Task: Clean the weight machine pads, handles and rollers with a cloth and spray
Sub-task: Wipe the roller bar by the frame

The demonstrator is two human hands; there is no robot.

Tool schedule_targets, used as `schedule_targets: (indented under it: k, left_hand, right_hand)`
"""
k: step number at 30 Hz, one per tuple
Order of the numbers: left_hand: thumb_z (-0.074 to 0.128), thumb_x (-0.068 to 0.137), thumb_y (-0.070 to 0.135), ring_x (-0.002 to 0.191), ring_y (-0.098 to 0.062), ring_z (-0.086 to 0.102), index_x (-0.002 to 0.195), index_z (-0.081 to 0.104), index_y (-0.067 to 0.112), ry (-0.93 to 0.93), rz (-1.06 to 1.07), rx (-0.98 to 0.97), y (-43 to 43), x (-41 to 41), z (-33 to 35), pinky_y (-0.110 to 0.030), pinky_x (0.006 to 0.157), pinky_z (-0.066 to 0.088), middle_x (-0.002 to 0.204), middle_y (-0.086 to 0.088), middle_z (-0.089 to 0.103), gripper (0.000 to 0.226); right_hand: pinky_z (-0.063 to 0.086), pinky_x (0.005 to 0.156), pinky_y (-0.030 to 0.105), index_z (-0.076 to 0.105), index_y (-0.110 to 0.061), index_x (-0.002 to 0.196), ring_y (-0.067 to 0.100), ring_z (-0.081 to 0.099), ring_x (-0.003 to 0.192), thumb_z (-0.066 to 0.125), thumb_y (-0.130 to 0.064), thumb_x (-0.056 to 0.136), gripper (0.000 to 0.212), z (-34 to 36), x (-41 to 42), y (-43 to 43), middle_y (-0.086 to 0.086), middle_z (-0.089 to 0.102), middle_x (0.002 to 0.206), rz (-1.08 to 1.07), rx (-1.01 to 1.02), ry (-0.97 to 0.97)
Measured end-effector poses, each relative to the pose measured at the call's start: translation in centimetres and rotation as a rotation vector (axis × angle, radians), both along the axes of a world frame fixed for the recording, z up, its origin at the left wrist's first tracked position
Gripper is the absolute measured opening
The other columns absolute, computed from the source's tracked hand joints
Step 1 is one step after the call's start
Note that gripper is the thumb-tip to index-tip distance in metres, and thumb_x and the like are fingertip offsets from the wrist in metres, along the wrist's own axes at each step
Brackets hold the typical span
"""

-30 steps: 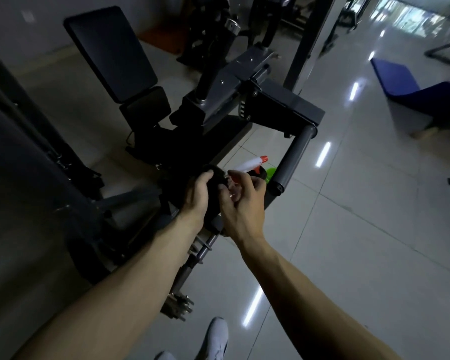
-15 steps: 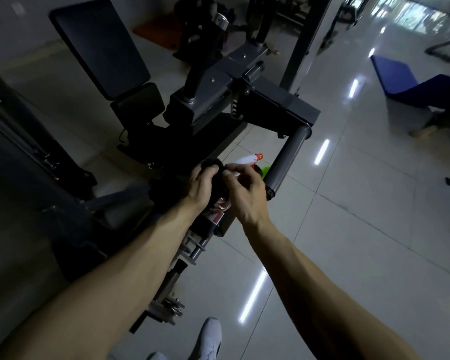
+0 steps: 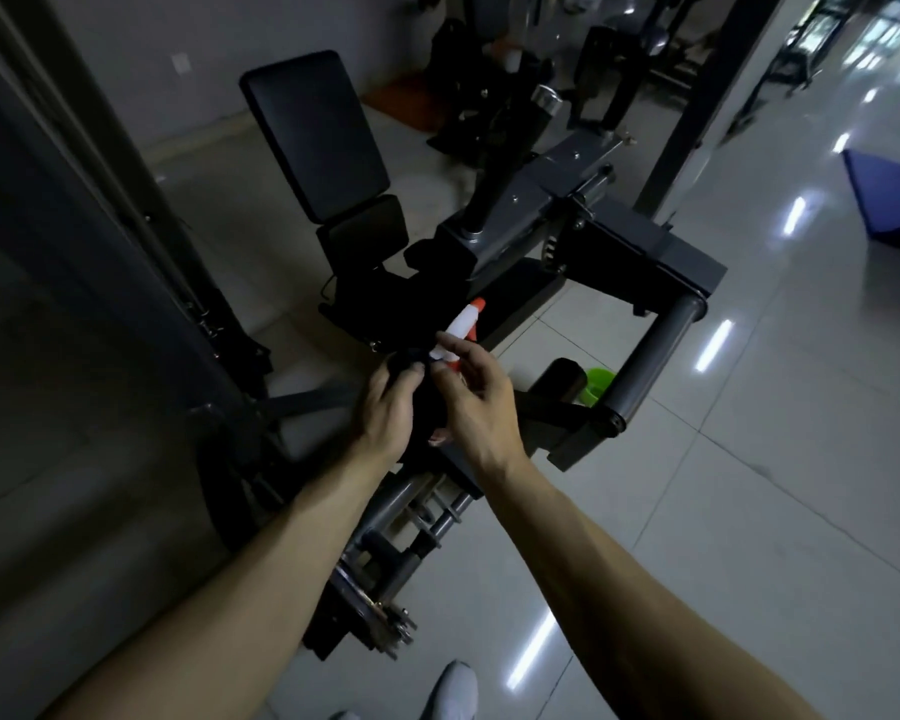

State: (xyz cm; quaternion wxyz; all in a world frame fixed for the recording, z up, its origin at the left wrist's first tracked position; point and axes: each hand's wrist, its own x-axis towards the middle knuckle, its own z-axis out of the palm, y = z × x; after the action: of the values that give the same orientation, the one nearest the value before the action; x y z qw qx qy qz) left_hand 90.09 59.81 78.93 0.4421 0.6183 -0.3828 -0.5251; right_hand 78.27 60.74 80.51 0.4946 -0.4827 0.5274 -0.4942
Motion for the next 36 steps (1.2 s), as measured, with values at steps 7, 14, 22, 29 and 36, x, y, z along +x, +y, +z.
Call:
schedule_targets:
  k: [7,14,22,29,36]
  left_hand:
    - [0.061,0.084,0.054,0.132,-0.031,0.051,0.148,0.051,0.013,0.051,-0.003,0.1,2.8,-0.7,0.6,-0.052,0.114,0.039,0.147,-0.014,0.053,0.077]
    - [0.062,0.08,0.059,0.131,-0.03,0.051,0.147,0.048,0.016,0.147,0.154,0.239,3.4,2.6,-0.3,-0.045,0.114,0.039,0.146,-0.009,0.052,0.081]
    - [0.055,0.096,0.052,0.121,-0.031,0.059,0.135,0.063,0.016,0.161,0.122,0.349,5.8,4.2,-1.3,-0.046,0.11,0.045,0.135,-0.011,0.063,0.054]
    - [0.056,0.089,0.062,0.129,-0.036,0.053,0.148,0.049,0.019,0.125,0.106,0.436,7.6,4.0,-2.4,-0.052,0.111,0.044,0.146,-0.013,0.054,0.073]
    - [0.055,0.097,0.053,0.111,-0.035,0.062,0.13,0.064,0.015,0.138,0.103,0.502,8.8,2.3,-2.5,-0.051,0.104,0.05,0.124,-0.015,0.066,0.051]
  right_hand:
    - [0.062,0.076,0.032,0.065,-0.013,0.119,0.016,0.073,0.091,0.061,-0.014,0.103,0.017,1.5,-1.3,0.3,0.011,0.072,0.111,-0.116,0.049,-0.06]
    - [0.065,0.073,0.04,0.054,-0.01,0.107,0.013,0.073,0.087,0.067,-0.009,0.098,0.016,0.5,-2.5,0.6,0.006,0.066,0.103,-0.239,0.015,0.096]
    - [0.062,0.084,0.028,0.055,-0.025,0.135,0.006,0.069,0.1,0.074,-0.02,0.095,0.045,0.1,-2.5,1.5,-0.004,0.067,0.12,-0.336,0.052,0.18]
    - [0.061,0.091,0.034,0.06,-0.022,0.135,0.009,0.068,0.105,0.076,-0.027,0.093,0.045,-0.4,-2.0,2.4,-0.004,0.067,0.121,-0.327,0.067,0.251]
    - [0.058,0.099,0.042,0.047,-0.02,0.149,0.011,0.066,0.113,0.076,-0.011,0.091,0.065,-1.3,-4.2,2.3,-0.003,0.065,0.129,-0.207,0.114,0.193]
